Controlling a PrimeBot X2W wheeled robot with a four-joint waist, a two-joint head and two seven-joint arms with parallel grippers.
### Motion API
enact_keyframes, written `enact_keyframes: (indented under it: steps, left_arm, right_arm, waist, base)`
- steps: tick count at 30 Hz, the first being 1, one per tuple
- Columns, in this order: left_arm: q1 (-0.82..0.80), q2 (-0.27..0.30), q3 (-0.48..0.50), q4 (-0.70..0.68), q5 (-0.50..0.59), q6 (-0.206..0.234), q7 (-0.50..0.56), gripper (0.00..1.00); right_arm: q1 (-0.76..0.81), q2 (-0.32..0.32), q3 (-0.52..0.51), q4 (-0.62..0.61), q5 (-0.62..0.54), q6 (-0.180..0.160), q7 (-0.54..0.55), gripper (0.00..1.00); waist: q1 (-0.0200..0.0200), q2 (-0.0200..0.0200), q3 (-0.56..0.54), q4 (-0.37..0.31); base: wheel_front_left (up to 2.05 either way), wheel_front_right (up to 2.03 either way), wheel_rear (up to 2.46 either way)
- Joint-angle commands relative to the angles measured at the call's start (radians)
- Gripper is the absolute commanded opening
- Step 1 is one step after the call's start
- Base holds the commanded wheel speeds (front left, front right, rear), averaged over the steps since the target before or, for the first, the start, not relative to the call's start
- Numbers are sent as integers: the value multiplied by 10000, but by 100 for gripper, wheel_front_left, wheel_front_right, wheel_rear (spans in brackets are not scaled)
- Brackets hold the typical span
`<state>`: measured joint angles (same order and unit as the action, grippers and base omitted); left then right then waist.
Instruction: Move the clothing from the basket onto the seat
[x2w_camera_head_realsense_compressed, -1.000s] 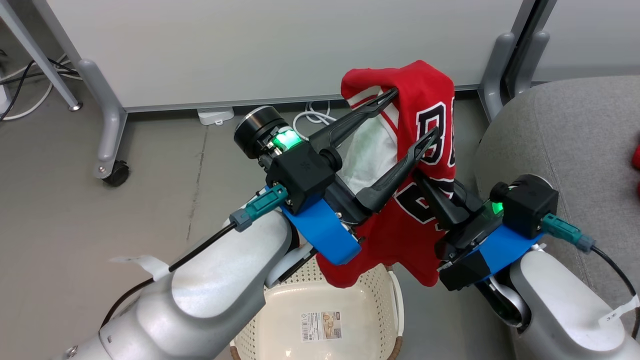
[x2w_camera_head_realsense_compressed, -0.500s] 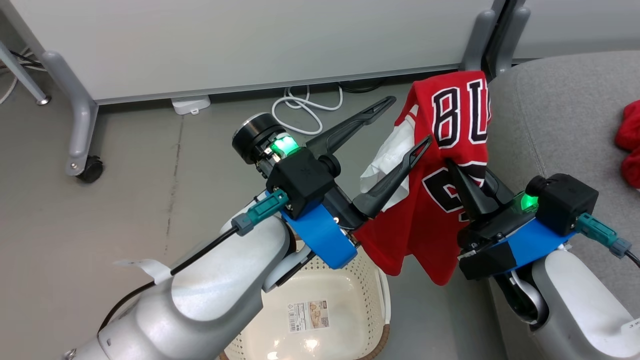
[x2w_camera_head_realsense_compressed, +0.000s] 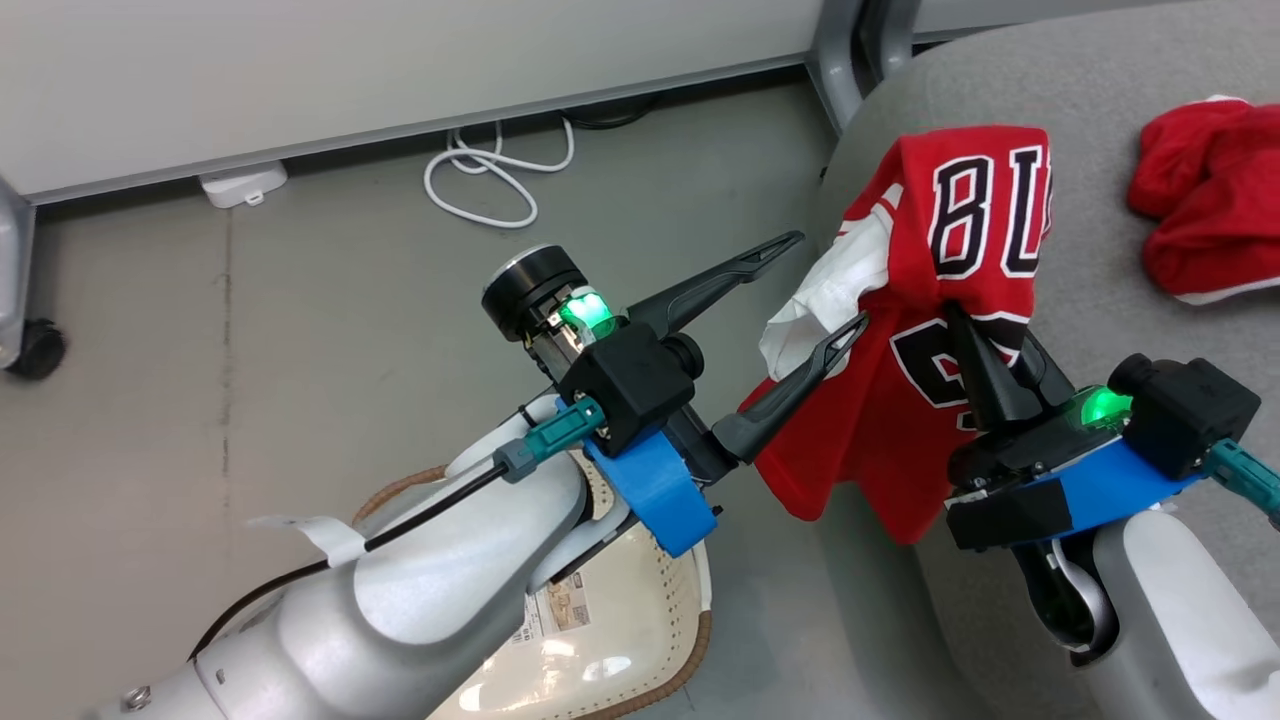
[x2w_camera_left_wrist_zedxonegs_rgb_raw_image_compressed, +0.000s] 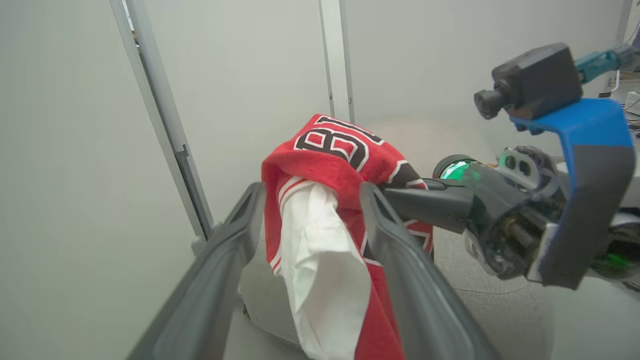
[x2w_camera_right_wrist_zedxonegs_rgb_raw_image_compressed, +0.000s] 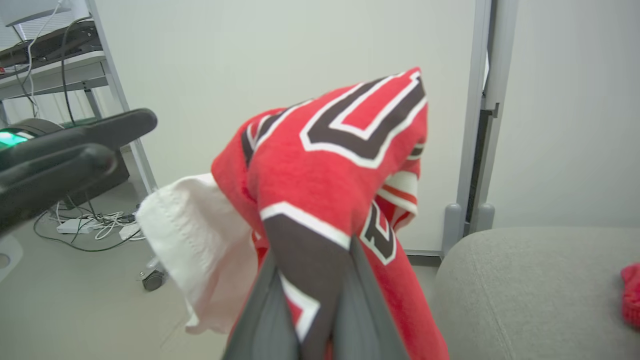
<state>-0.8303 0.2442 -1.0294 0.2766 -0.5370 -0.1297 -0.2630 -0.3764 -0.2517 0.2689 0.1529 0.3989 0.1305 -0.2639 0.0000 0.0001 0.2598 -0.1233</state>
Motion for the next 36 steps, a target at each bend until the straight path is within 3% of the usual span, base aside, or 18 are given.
enact_keyframes:
  steps: [1,17,29,36]
  left_arm:
    - [-183,56,-36,42,-38,-13,-26,100]
    - [-553,239,-756,290,-256,-13,-26,100]
    - [-500,165,-873,359,-318,-13,-26,100]
    - [-571,194,-768,312,-179,-13,-26,100]
  right_arm:
    - [102,68,-65,-70,-64,5,-7,0]
    - [824,690,-1406,-394,-385,5,-7,0]
    - [1175,867,-1940,-495,-554,5,-7,0]
    - [404,806,-2319,-856,-782,5,-7,0]
  waist:
    - [0,-1,197,-274]
    - [0,-1,695,-1695]
    - [0,-1,742,-1929]
    - [0,-1,970,-1854]
  base:
    - [0,0,0]
    - [0,0,0]
    - [0,0,0]
    - [0,0,0]
